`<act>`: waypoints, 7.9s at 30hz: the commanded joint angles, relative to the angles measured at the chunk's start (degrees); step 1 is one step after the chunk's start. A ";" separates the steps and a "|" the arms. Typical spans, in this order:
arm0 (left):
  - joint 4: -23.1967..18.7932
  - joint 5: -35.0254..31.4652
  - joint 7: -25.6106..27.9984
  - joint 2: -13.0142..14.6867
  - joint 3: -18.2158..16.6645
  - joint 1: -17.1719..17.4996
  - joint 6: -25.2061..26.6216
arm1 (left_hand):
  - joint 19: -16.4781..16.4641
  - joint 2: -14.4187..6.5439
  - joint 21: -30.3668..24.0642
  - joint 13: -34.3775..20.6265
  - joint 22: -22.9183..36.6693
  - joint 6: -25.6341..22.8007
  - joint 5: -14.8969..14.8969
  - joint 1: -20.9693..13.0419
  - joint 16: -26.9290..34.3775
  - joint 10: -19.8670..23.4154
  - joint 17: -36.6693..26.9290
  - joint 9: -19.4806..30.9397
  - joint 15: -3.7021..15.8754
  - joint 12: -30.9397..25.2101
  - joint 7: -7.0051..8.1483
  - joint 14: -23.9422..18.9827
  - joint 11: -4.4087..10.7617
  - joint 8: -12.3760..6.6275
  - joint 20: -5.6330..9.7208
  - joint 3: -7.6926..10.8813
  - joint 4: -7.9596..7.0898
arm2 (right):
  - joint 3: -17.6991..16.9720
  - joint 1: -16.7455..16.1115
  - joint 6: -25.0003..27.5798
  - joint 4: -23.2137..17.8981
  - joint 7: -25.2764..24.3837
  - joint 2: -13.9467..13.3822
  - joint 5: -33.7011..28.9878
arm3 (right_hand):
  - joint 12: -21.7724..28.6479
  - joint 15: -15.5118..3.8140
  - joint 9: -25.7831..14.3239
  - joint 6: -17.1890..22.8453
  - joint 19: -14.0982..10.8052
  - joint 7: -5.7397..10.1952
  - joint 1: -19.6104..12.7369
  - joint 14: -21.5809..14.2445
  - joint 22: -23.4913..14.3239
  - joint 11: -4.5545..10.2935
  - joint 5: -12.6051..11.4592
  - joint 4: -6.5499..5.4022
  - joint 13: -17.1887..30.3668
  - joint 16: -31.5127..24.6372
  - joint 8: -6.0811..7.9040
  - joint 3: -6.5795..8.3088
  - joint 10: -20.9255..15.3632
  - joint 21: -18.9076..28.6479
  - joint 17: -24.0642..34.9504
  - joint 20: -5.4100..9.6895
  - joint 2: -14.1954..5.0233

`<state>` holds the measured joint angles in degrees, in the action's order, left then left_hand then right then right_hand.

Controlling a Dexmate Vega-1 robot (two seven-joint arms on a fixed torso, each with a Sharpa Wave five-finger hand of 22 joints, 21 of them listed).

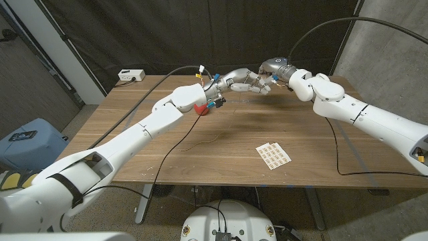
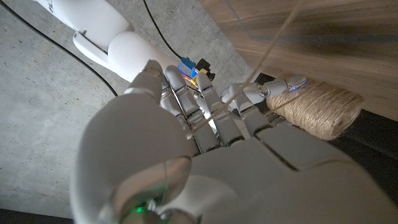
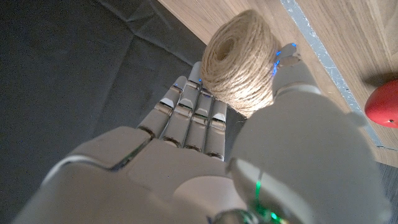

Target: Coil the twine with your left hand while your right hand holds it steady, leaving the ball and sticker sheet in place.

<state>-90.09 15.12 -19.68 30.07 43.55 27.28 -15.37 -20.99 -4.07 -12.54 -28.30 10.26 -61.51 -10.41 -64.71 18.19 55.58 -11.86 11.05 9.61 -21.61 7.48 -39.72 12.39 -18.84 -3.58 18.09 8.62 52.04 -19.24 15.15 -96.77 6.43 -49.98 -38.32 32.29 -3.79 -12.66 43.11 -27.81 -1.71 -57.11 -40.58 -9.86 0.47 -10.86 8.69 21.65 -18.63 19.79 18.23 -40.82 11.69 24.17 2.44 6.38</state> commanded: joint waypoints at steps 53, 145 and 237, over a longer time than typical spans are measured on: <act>0.24 -0.79 -0.54 -0.36 -0.55 -2.89 -1.96 | -0.51 -0.47 0.09 -0.56 0.31 -0.27 -0.54 0.21 -0.64 0.91 -0.32 0.25 -0.37 0.65 0.18 -0.89 -0.09 -0.01 -0.18 0.13 0.01 | -0.25 -4.79 -0.49 -2.27 -0.48 -2.98 1.70 | 0.10 -9.00 -0.36 10.37 -0.93 9.03 -6.32 -1.97 -0.18 8.29 -0.41 0.26 0.25 0.39 1.07 0.17 -9.63 -0.04 0.45 0.55 -6.11; 12.32 0.31 -3.00 -3.57 -2.62 -7.27 -9.20 | -0.68 -0.65 0.13 -1.19 0.33 -0.49 -0.54 0.21 -1.09 1.39 -0.83 0.25 -0.05 1.70 0.11 -1.18 -0.16 0.16 -0.04 -0.18 0.05 | -1.03 -9.05 -2.58 -8.53 3.28 -6.97 0.59 | -0.38 -8.96 -0.48 10.38 -1.14 9.13 -6.50 -2.47 -0.18 8.32 -0.35 -0.01 0.42 1.46 1.32 -0.36 -10.00 -0.15 1.15 0.70 -6.35; 16.91 -1.75 0.45 -4.75 -3.61 -8.74 -10.13 | -0.74 -0.68 0.17 -2.02 0.33 0.12 -0.51 0.23 -1.41 1.06 -1.37 0.33 -0.04 2.64 0.12 -1.38 -0.16 0.58 0.09 -0.71 0.05 | -8.44 -18.48 -7.55 -23.28 -1.06 -16.10 4.94 | -0.54 -9.04 -0.55 11.09 -1.44 9.31 -6.99 -3.38 -0.18 8.42 -0.35 0.05 0.74 2.21 1.85 -0.82 -10.87 -0.16 1.91 0.84 -6.55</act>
<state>-73.97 13.65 -19.66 25.30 40.04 18.96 -25.23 -21.49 -4.37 -12.54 -30.16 10.26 -61.60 -10.41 -64.39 16.87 56.49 -12.92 11.07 9.70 -19.01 7.58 -40.87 12.28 -18.56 -3.48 17.60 8.60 44.66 -36.64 8.25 -118.40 5.77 -65.05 -33.89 31.62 -4.61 -12.92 43.73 -28.93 -2.33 -57.33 -43.45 -9.89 0.22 -11.03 8.93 22.16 -16.63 21.42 17.35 -42.83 11.69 25.92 2.77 6.60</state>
